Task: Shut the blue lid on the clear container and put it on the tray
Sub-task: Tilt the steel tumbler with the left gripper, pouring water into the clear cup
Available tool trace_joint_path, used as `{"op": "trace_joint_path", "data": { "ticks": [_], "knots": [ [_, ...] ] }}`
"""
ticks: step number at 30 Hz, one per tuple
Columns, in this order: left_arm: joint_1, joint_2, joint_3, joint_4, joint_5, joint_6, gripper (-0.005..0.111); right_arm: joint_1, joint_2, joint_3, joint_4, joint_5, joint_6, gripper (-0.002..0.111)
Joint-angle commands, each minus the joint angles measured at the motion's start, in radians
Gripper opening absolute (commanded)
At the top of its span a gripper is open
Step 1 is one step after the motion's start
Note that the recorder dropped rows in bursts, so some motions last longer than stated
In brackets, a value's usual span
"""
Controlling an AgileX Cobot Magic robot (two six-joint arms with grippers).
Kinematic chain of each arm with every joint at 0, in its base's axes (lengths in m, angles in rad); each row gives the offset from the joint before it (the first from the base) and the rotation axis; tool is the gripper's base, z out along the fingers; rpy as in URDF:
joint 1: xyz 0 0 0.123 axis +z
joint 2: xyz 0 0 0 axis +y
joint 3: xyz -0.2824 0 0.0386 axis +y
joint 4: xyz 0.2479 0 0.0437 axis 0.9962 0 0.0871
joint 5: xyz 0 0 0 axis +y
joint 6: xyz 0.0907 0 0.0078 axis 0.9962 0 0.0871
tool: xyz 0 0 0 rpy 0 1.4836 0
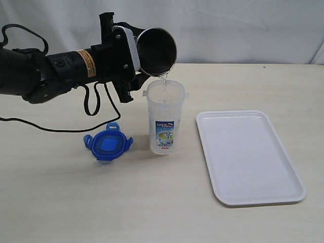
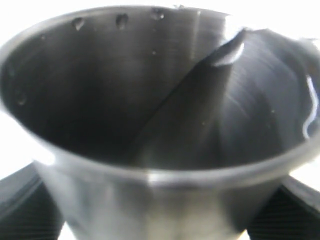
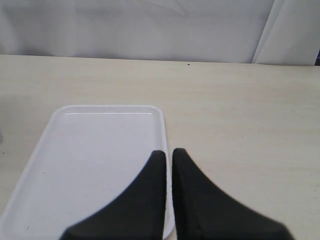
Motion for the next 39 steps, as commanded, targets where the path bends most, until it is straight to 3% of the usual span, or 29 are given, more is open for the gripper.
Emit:
{"op": "trace_joint_path", "data": {
  "ticks": [1, 4, 9, 14, 22, 30, 39],
  "knots": [
    [0.0, -0.017, -0.019, -0.021, -0.001, -0.014, 0.0, -0.006, -0.004, 0.003, 0.002, 0.002, 0.004, 0.005],
    [0.0, -0.017, -0.019, -0.021, 0.038, -0.167, 0.0, -0.006, -0.004, 0.003, 0.002, 0.002, 0.004, 0.005],
    [0.0, -0.017, -0.019, -0.021, 0.034, -0.237, 0.0, -0.006, -0.004, 0.003, 0.002, 0.002, 0.004, 0.005],
    [0.0, -0.017, -0.019, -0.021, -0.069, -0.077, 0.0, -0.006, -0.004, 0.003, 0.002, 0.002, 0.004, 0.005],
    [0.0, -0.017, -0.019, -0.021, -0.061, 0.086, 0.0, -0.006, -0.004, 0.003, 0.002, 0.002, 0.004, 0.005],
    [0.0, -0.017, -0.019, -0.021, -0.061, 0.132, 0.0, -0.006, -0.004, 0.003, 0.002, 0.002, 0.004, 0.005],
    [0.0, -0.017, -0.019, -0.088, -0.052, -0.121, 0.0, -0.006, -0.004, 0.003, 0.002, 0.002, 0.004, 0.005]
  ]
}}
